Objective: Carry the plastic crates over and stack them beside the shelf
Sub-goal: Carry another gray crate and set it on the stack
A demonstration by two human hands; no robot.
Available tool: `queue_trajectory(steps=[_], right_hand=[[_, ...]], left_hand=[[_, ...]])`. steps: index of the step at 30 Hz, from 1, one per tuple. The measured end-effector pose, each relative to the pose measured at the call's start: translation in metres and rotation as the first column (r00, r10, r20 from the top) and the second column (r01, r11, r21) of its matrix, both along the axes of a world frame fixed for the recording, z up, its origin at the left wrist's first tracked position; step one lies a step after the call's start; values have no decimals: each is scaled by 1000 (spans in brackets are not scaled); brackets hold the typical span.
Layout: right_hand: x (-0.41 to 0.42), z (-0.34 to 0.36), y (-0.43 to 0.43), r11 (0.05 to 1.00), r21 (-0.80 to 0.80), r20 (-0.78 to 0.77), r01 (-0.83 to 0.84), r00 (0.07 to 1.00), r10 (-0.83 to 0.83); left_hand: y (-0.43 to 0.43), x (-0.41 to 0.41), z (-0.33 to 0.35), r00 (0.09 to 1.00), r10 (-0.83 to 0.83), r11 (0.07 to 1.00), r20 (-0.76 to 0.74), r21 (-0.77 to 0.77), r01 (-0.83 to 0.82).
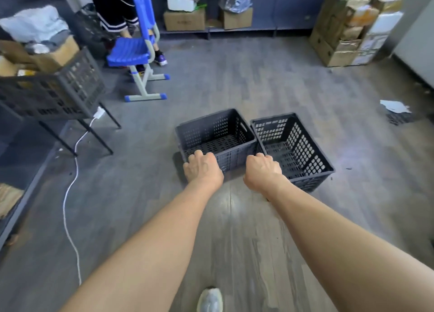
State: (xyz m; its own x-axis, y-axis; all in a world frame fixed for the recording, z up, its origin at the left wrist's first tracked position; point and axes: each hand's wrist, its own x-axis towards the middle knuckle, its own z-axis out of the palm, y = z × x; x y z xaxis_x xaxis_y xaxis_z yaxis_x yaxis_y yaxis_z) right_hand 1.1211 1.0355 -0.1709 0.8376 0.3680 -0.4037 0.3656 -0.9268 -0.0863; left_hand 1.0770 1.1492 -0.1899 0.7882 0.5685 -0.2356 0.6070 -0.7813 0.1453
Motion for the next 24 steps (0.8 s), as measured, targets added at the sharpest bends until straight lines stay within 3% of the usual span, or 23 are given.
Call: queue_trajectory(steps=[10,24], right_hand=[[132,-19,-37,984,46,-27,174,985,-173],[295,-70,-97,942,32,-61,334,941,-332]], left_hand=[[-46,153,-18,992,-125,990,-18,-66,124],[-97,313,-76,976,-147,975,-160,-189,115]])
